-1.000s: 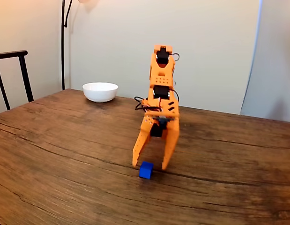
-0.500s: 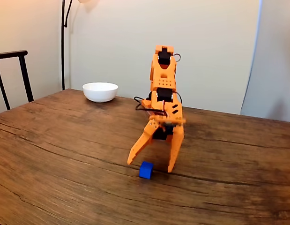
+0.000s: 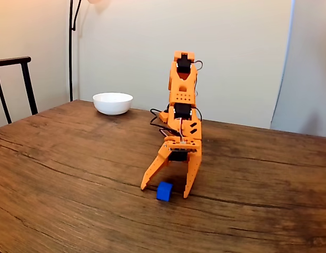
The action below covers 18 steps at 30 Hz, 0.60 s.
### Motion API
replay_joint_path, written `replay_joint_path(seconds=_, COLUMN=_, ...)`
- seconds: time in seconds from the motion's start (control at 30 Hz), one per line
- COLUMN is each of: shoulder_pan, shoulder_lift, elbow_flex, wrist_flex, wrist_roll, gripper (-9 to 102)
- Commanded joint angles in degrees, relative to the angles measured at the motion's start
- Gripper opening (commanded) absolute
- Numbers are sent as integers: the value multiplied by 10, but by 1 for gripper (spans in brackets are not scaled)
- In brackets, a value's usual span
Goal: Grasp the cube and drop it in the bowl
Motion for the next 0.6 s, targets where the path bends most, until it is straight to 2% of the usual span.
replay_joint_path(seconds=0.0, shoulder_pan=4, shoulder_lift=5, elbow_flex=2, wrist_flex=-6, wrist_roll=-4, gripper=46)
replay_joint_path(seconds=0.2, shoulder_pan=4, shoulder_lift=-11, elbow_flex=-9, wrist_flex=-8, wrist_roll=-14, gripper=46)
replay_joint_path(seconds=0.43, shoulder_pan=4, shoulder_lift=-45, elbow_flex=-17, wrist_flex=-71, wrist_roll=-15, gripper=46)
replay_joint_path(seconds=0.57, shoulder_pan=3, shoulder_lift=-45, elbow_flex=-12, wrist_flex=-68, wrist_roll=-18, gripper=36)
